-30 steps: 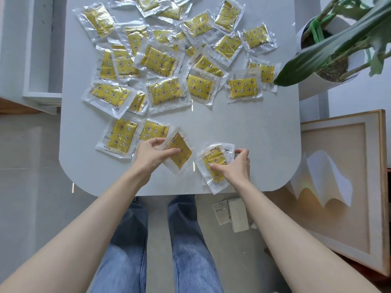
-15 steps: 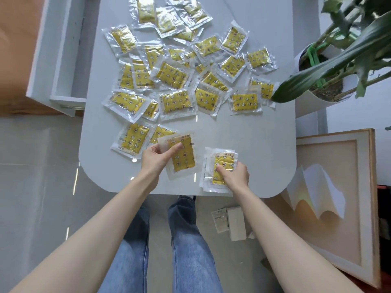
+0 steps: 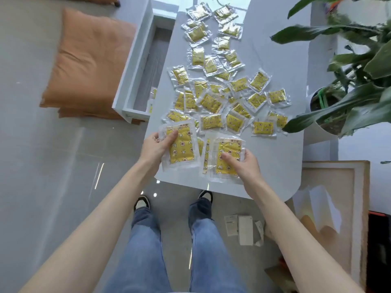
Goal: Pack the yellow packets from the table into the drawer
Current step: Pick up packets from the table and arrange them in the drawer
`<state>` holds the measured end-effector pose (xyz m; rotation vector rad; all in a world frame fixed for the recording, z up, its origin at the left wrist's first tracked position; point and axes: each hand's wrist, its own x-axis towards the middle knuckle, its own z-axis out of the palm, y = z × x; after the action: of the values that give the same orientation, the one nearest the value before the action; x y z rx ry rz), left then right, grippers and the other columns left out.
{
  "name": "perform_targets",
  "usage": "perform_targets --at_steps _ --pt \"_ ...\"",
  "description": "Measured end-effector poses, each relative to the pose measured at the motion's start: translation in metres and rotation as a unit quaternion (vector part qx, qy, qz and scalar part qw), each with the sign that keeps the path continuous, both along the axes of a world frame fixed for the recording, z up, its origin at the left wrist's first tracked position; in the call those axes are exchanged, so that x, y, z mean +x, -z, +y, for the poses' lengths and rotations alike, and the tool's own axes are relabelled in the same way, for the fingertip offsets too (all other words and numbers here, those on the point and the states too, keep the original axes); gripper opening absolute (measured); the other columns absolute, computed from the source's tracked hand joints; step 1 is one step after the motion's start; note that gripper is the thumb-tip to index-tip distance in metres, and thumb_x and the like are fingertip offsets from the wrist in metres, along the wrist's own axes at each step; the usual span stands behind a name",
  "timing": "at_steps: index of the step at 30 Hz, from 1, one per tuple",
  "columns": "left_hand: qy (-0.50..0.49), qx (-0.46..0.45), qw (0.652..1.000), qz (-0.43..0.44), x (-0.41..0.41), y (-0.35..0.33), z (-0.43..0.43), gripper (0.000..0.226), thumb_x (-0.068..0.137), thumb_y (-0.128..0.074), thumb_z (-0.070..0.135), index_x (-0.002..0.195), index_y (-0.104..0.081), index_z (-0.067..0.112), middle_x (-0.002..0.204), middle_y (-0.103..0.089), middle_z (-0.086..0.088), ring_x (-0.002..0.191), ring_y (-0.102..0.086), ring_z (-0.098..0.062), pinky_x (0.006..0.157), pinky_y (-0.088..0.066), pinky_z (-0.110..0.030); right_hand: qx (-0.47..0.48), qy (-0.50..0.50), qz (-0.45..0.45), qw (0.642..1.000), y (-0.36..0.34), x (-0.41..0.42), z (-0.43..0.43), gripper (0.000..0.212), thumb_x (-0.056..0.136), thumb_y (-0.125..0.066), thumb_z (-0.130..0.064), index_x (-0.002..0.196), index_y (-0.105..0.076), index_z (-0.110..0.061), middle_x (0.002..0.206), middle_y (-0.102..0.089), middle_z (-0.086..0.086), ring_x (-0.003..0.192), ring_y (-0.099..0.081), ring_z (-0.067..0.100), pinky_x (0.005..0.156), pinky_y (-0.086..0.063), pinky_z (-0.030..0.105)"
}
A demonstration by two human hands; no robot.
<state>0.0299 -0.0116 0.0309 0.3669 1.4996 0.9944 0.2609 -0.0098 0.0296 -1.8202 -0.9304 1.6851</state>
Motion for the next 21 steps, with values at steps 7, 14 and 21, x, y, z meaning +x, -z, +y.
perform_targets --at_steps 7,14,21 --pt "0.035 -0.021 0.997 -0.070 -0.100 -0.036 -0.034 0.017 0.091 -0.057 0.006 0.108 -0.061 0.004 0.085 -0.075 -0.005 0.072 -0.073 -0.016 0.066 -0.061 -0.031 0.033 -0.020 0.019 0.999 -0.041 -0.098 -0.010 0.024 0.086 -0.070 -0.018 0.105 -0.056 -0.020 0.092 -0.068 -0.009 0.075 -0.063 -0.006 0.052 -0.045 0.003" --pt "0.062 -0.053 0.993 -0.091 -0.213 -0.048 -0.064 0.024 0.087 -0.052 -0.010 0.109 -0.055 -0.001 0.105 -0.060 -0.021 0.088 -0.062 -0.030 0.081 -0.056 -0.038 -0.008 0.019 0.036 0.999 -0.051 -0.216 -0.037 0.087 0.067 -0.080 -0.049 0.138 -0.044 -0.014 0.133 -0.057 0.001 0.119 -0.056 0.019 0.101 -0.043 0.038" --pt "0.045 -0.058 0.994 -0.087 -0.313 -0.067 -0.060 0.019 0.085 -0.058 -0.009 0.102 -0.062 0.000 0.097 -0.068 -0.012 0.071 -0.072 -0.016 0.067 -0.060 -0.029 -0.049 0.094 0.049 0.993 -0.059 -0.308 -0.041 0.036 0.088 -0.068 -0.022 0.117 -0.050 -0.010 0.099 -0.061 -0.006 0.098 -0.053 0.013 0.094 -0.036 0.031"
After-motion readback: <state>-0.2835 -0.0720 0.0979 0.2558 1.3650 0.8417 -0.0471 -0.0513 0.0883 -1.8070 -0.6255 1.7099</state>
